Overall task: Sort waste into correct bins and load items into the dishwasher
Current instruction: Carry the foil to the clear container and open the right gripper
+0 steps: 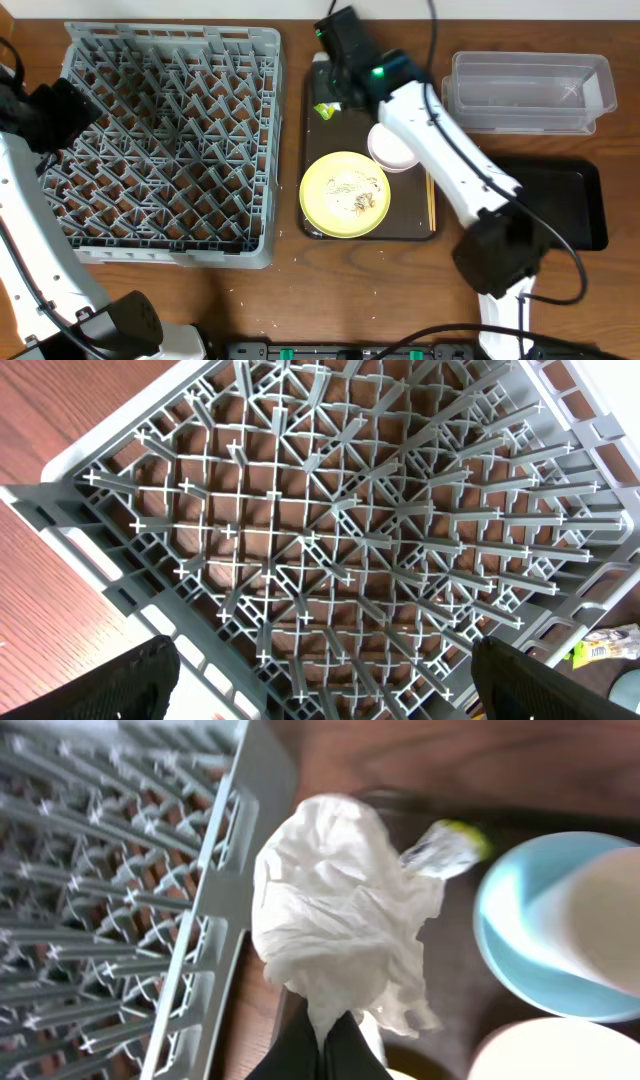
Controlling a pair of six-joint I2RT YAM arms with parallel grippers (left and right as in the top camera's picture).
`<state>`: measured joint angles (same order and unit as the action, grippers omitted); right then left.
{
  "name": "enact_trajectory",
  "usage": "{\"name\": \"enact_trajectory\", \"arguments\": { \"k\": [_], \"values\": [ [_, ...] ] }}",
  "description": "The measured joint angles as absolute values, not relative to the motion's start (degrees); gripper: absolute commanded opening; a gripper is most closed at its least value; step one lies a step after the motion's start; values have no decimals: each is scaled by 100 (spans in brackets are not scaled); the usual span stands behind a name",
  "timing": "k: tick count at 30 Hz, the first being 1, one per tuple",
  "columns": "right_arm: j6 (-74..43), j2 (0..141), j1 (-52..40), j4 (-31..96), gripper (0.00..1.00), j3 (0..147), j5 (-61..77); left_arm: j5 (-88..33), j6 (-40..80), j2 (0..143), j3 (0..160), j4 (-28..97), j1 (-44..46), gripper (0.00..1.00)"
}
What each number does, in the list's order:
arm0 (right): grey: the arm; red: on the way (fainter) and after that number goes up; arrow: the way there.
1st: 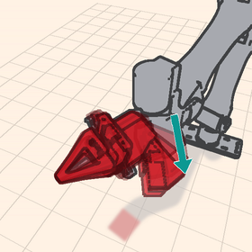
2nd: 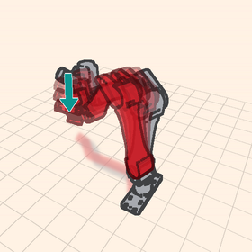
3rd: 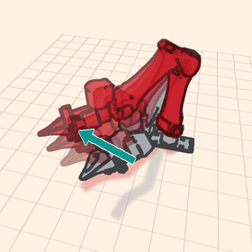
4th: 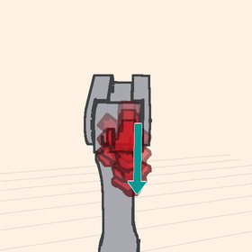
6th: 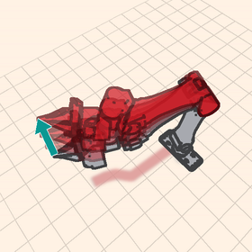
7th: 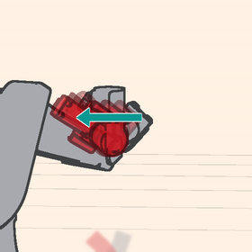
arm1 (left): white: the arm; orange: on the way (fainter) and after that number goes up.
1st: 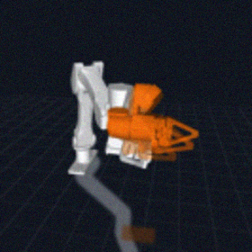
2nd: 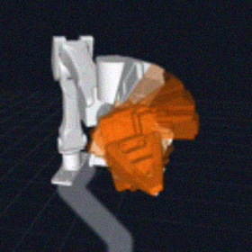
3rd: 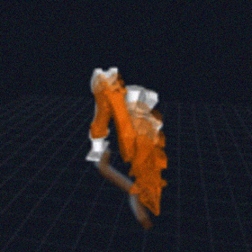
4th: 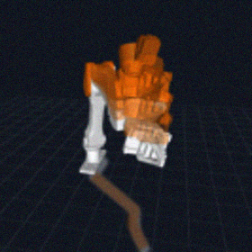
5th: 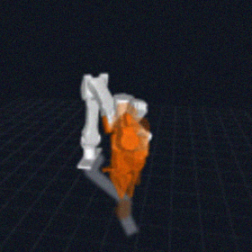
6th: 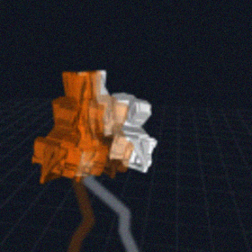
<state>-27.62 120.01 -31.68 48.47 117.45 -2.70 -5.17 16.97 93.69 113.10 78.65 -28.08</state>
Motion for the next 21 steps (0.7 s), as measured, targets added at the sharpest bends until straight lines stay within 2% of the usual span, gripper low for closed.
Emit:
{"name": "enact_trajectory", "arguments": {
  "k": [10,19,20,21],
  "values": [
    [-3319,11402,-2224,5011,2,11745,-464,-517,1697,9369,11310,7865,-2808,95],
    [-4042,11281,-694,5341,2,11751,-869,-517,1697,9369,11310,7865,-2808,94],
    [-4110,11308,-526,5330,4,11751,-888,-517,1697,9369,11310,7865,-2808,94],
    [-4163,11325,-419,5317,14,11754,-904,-517,1697,9369,11310,7867,-2808,94]
  ]
}}
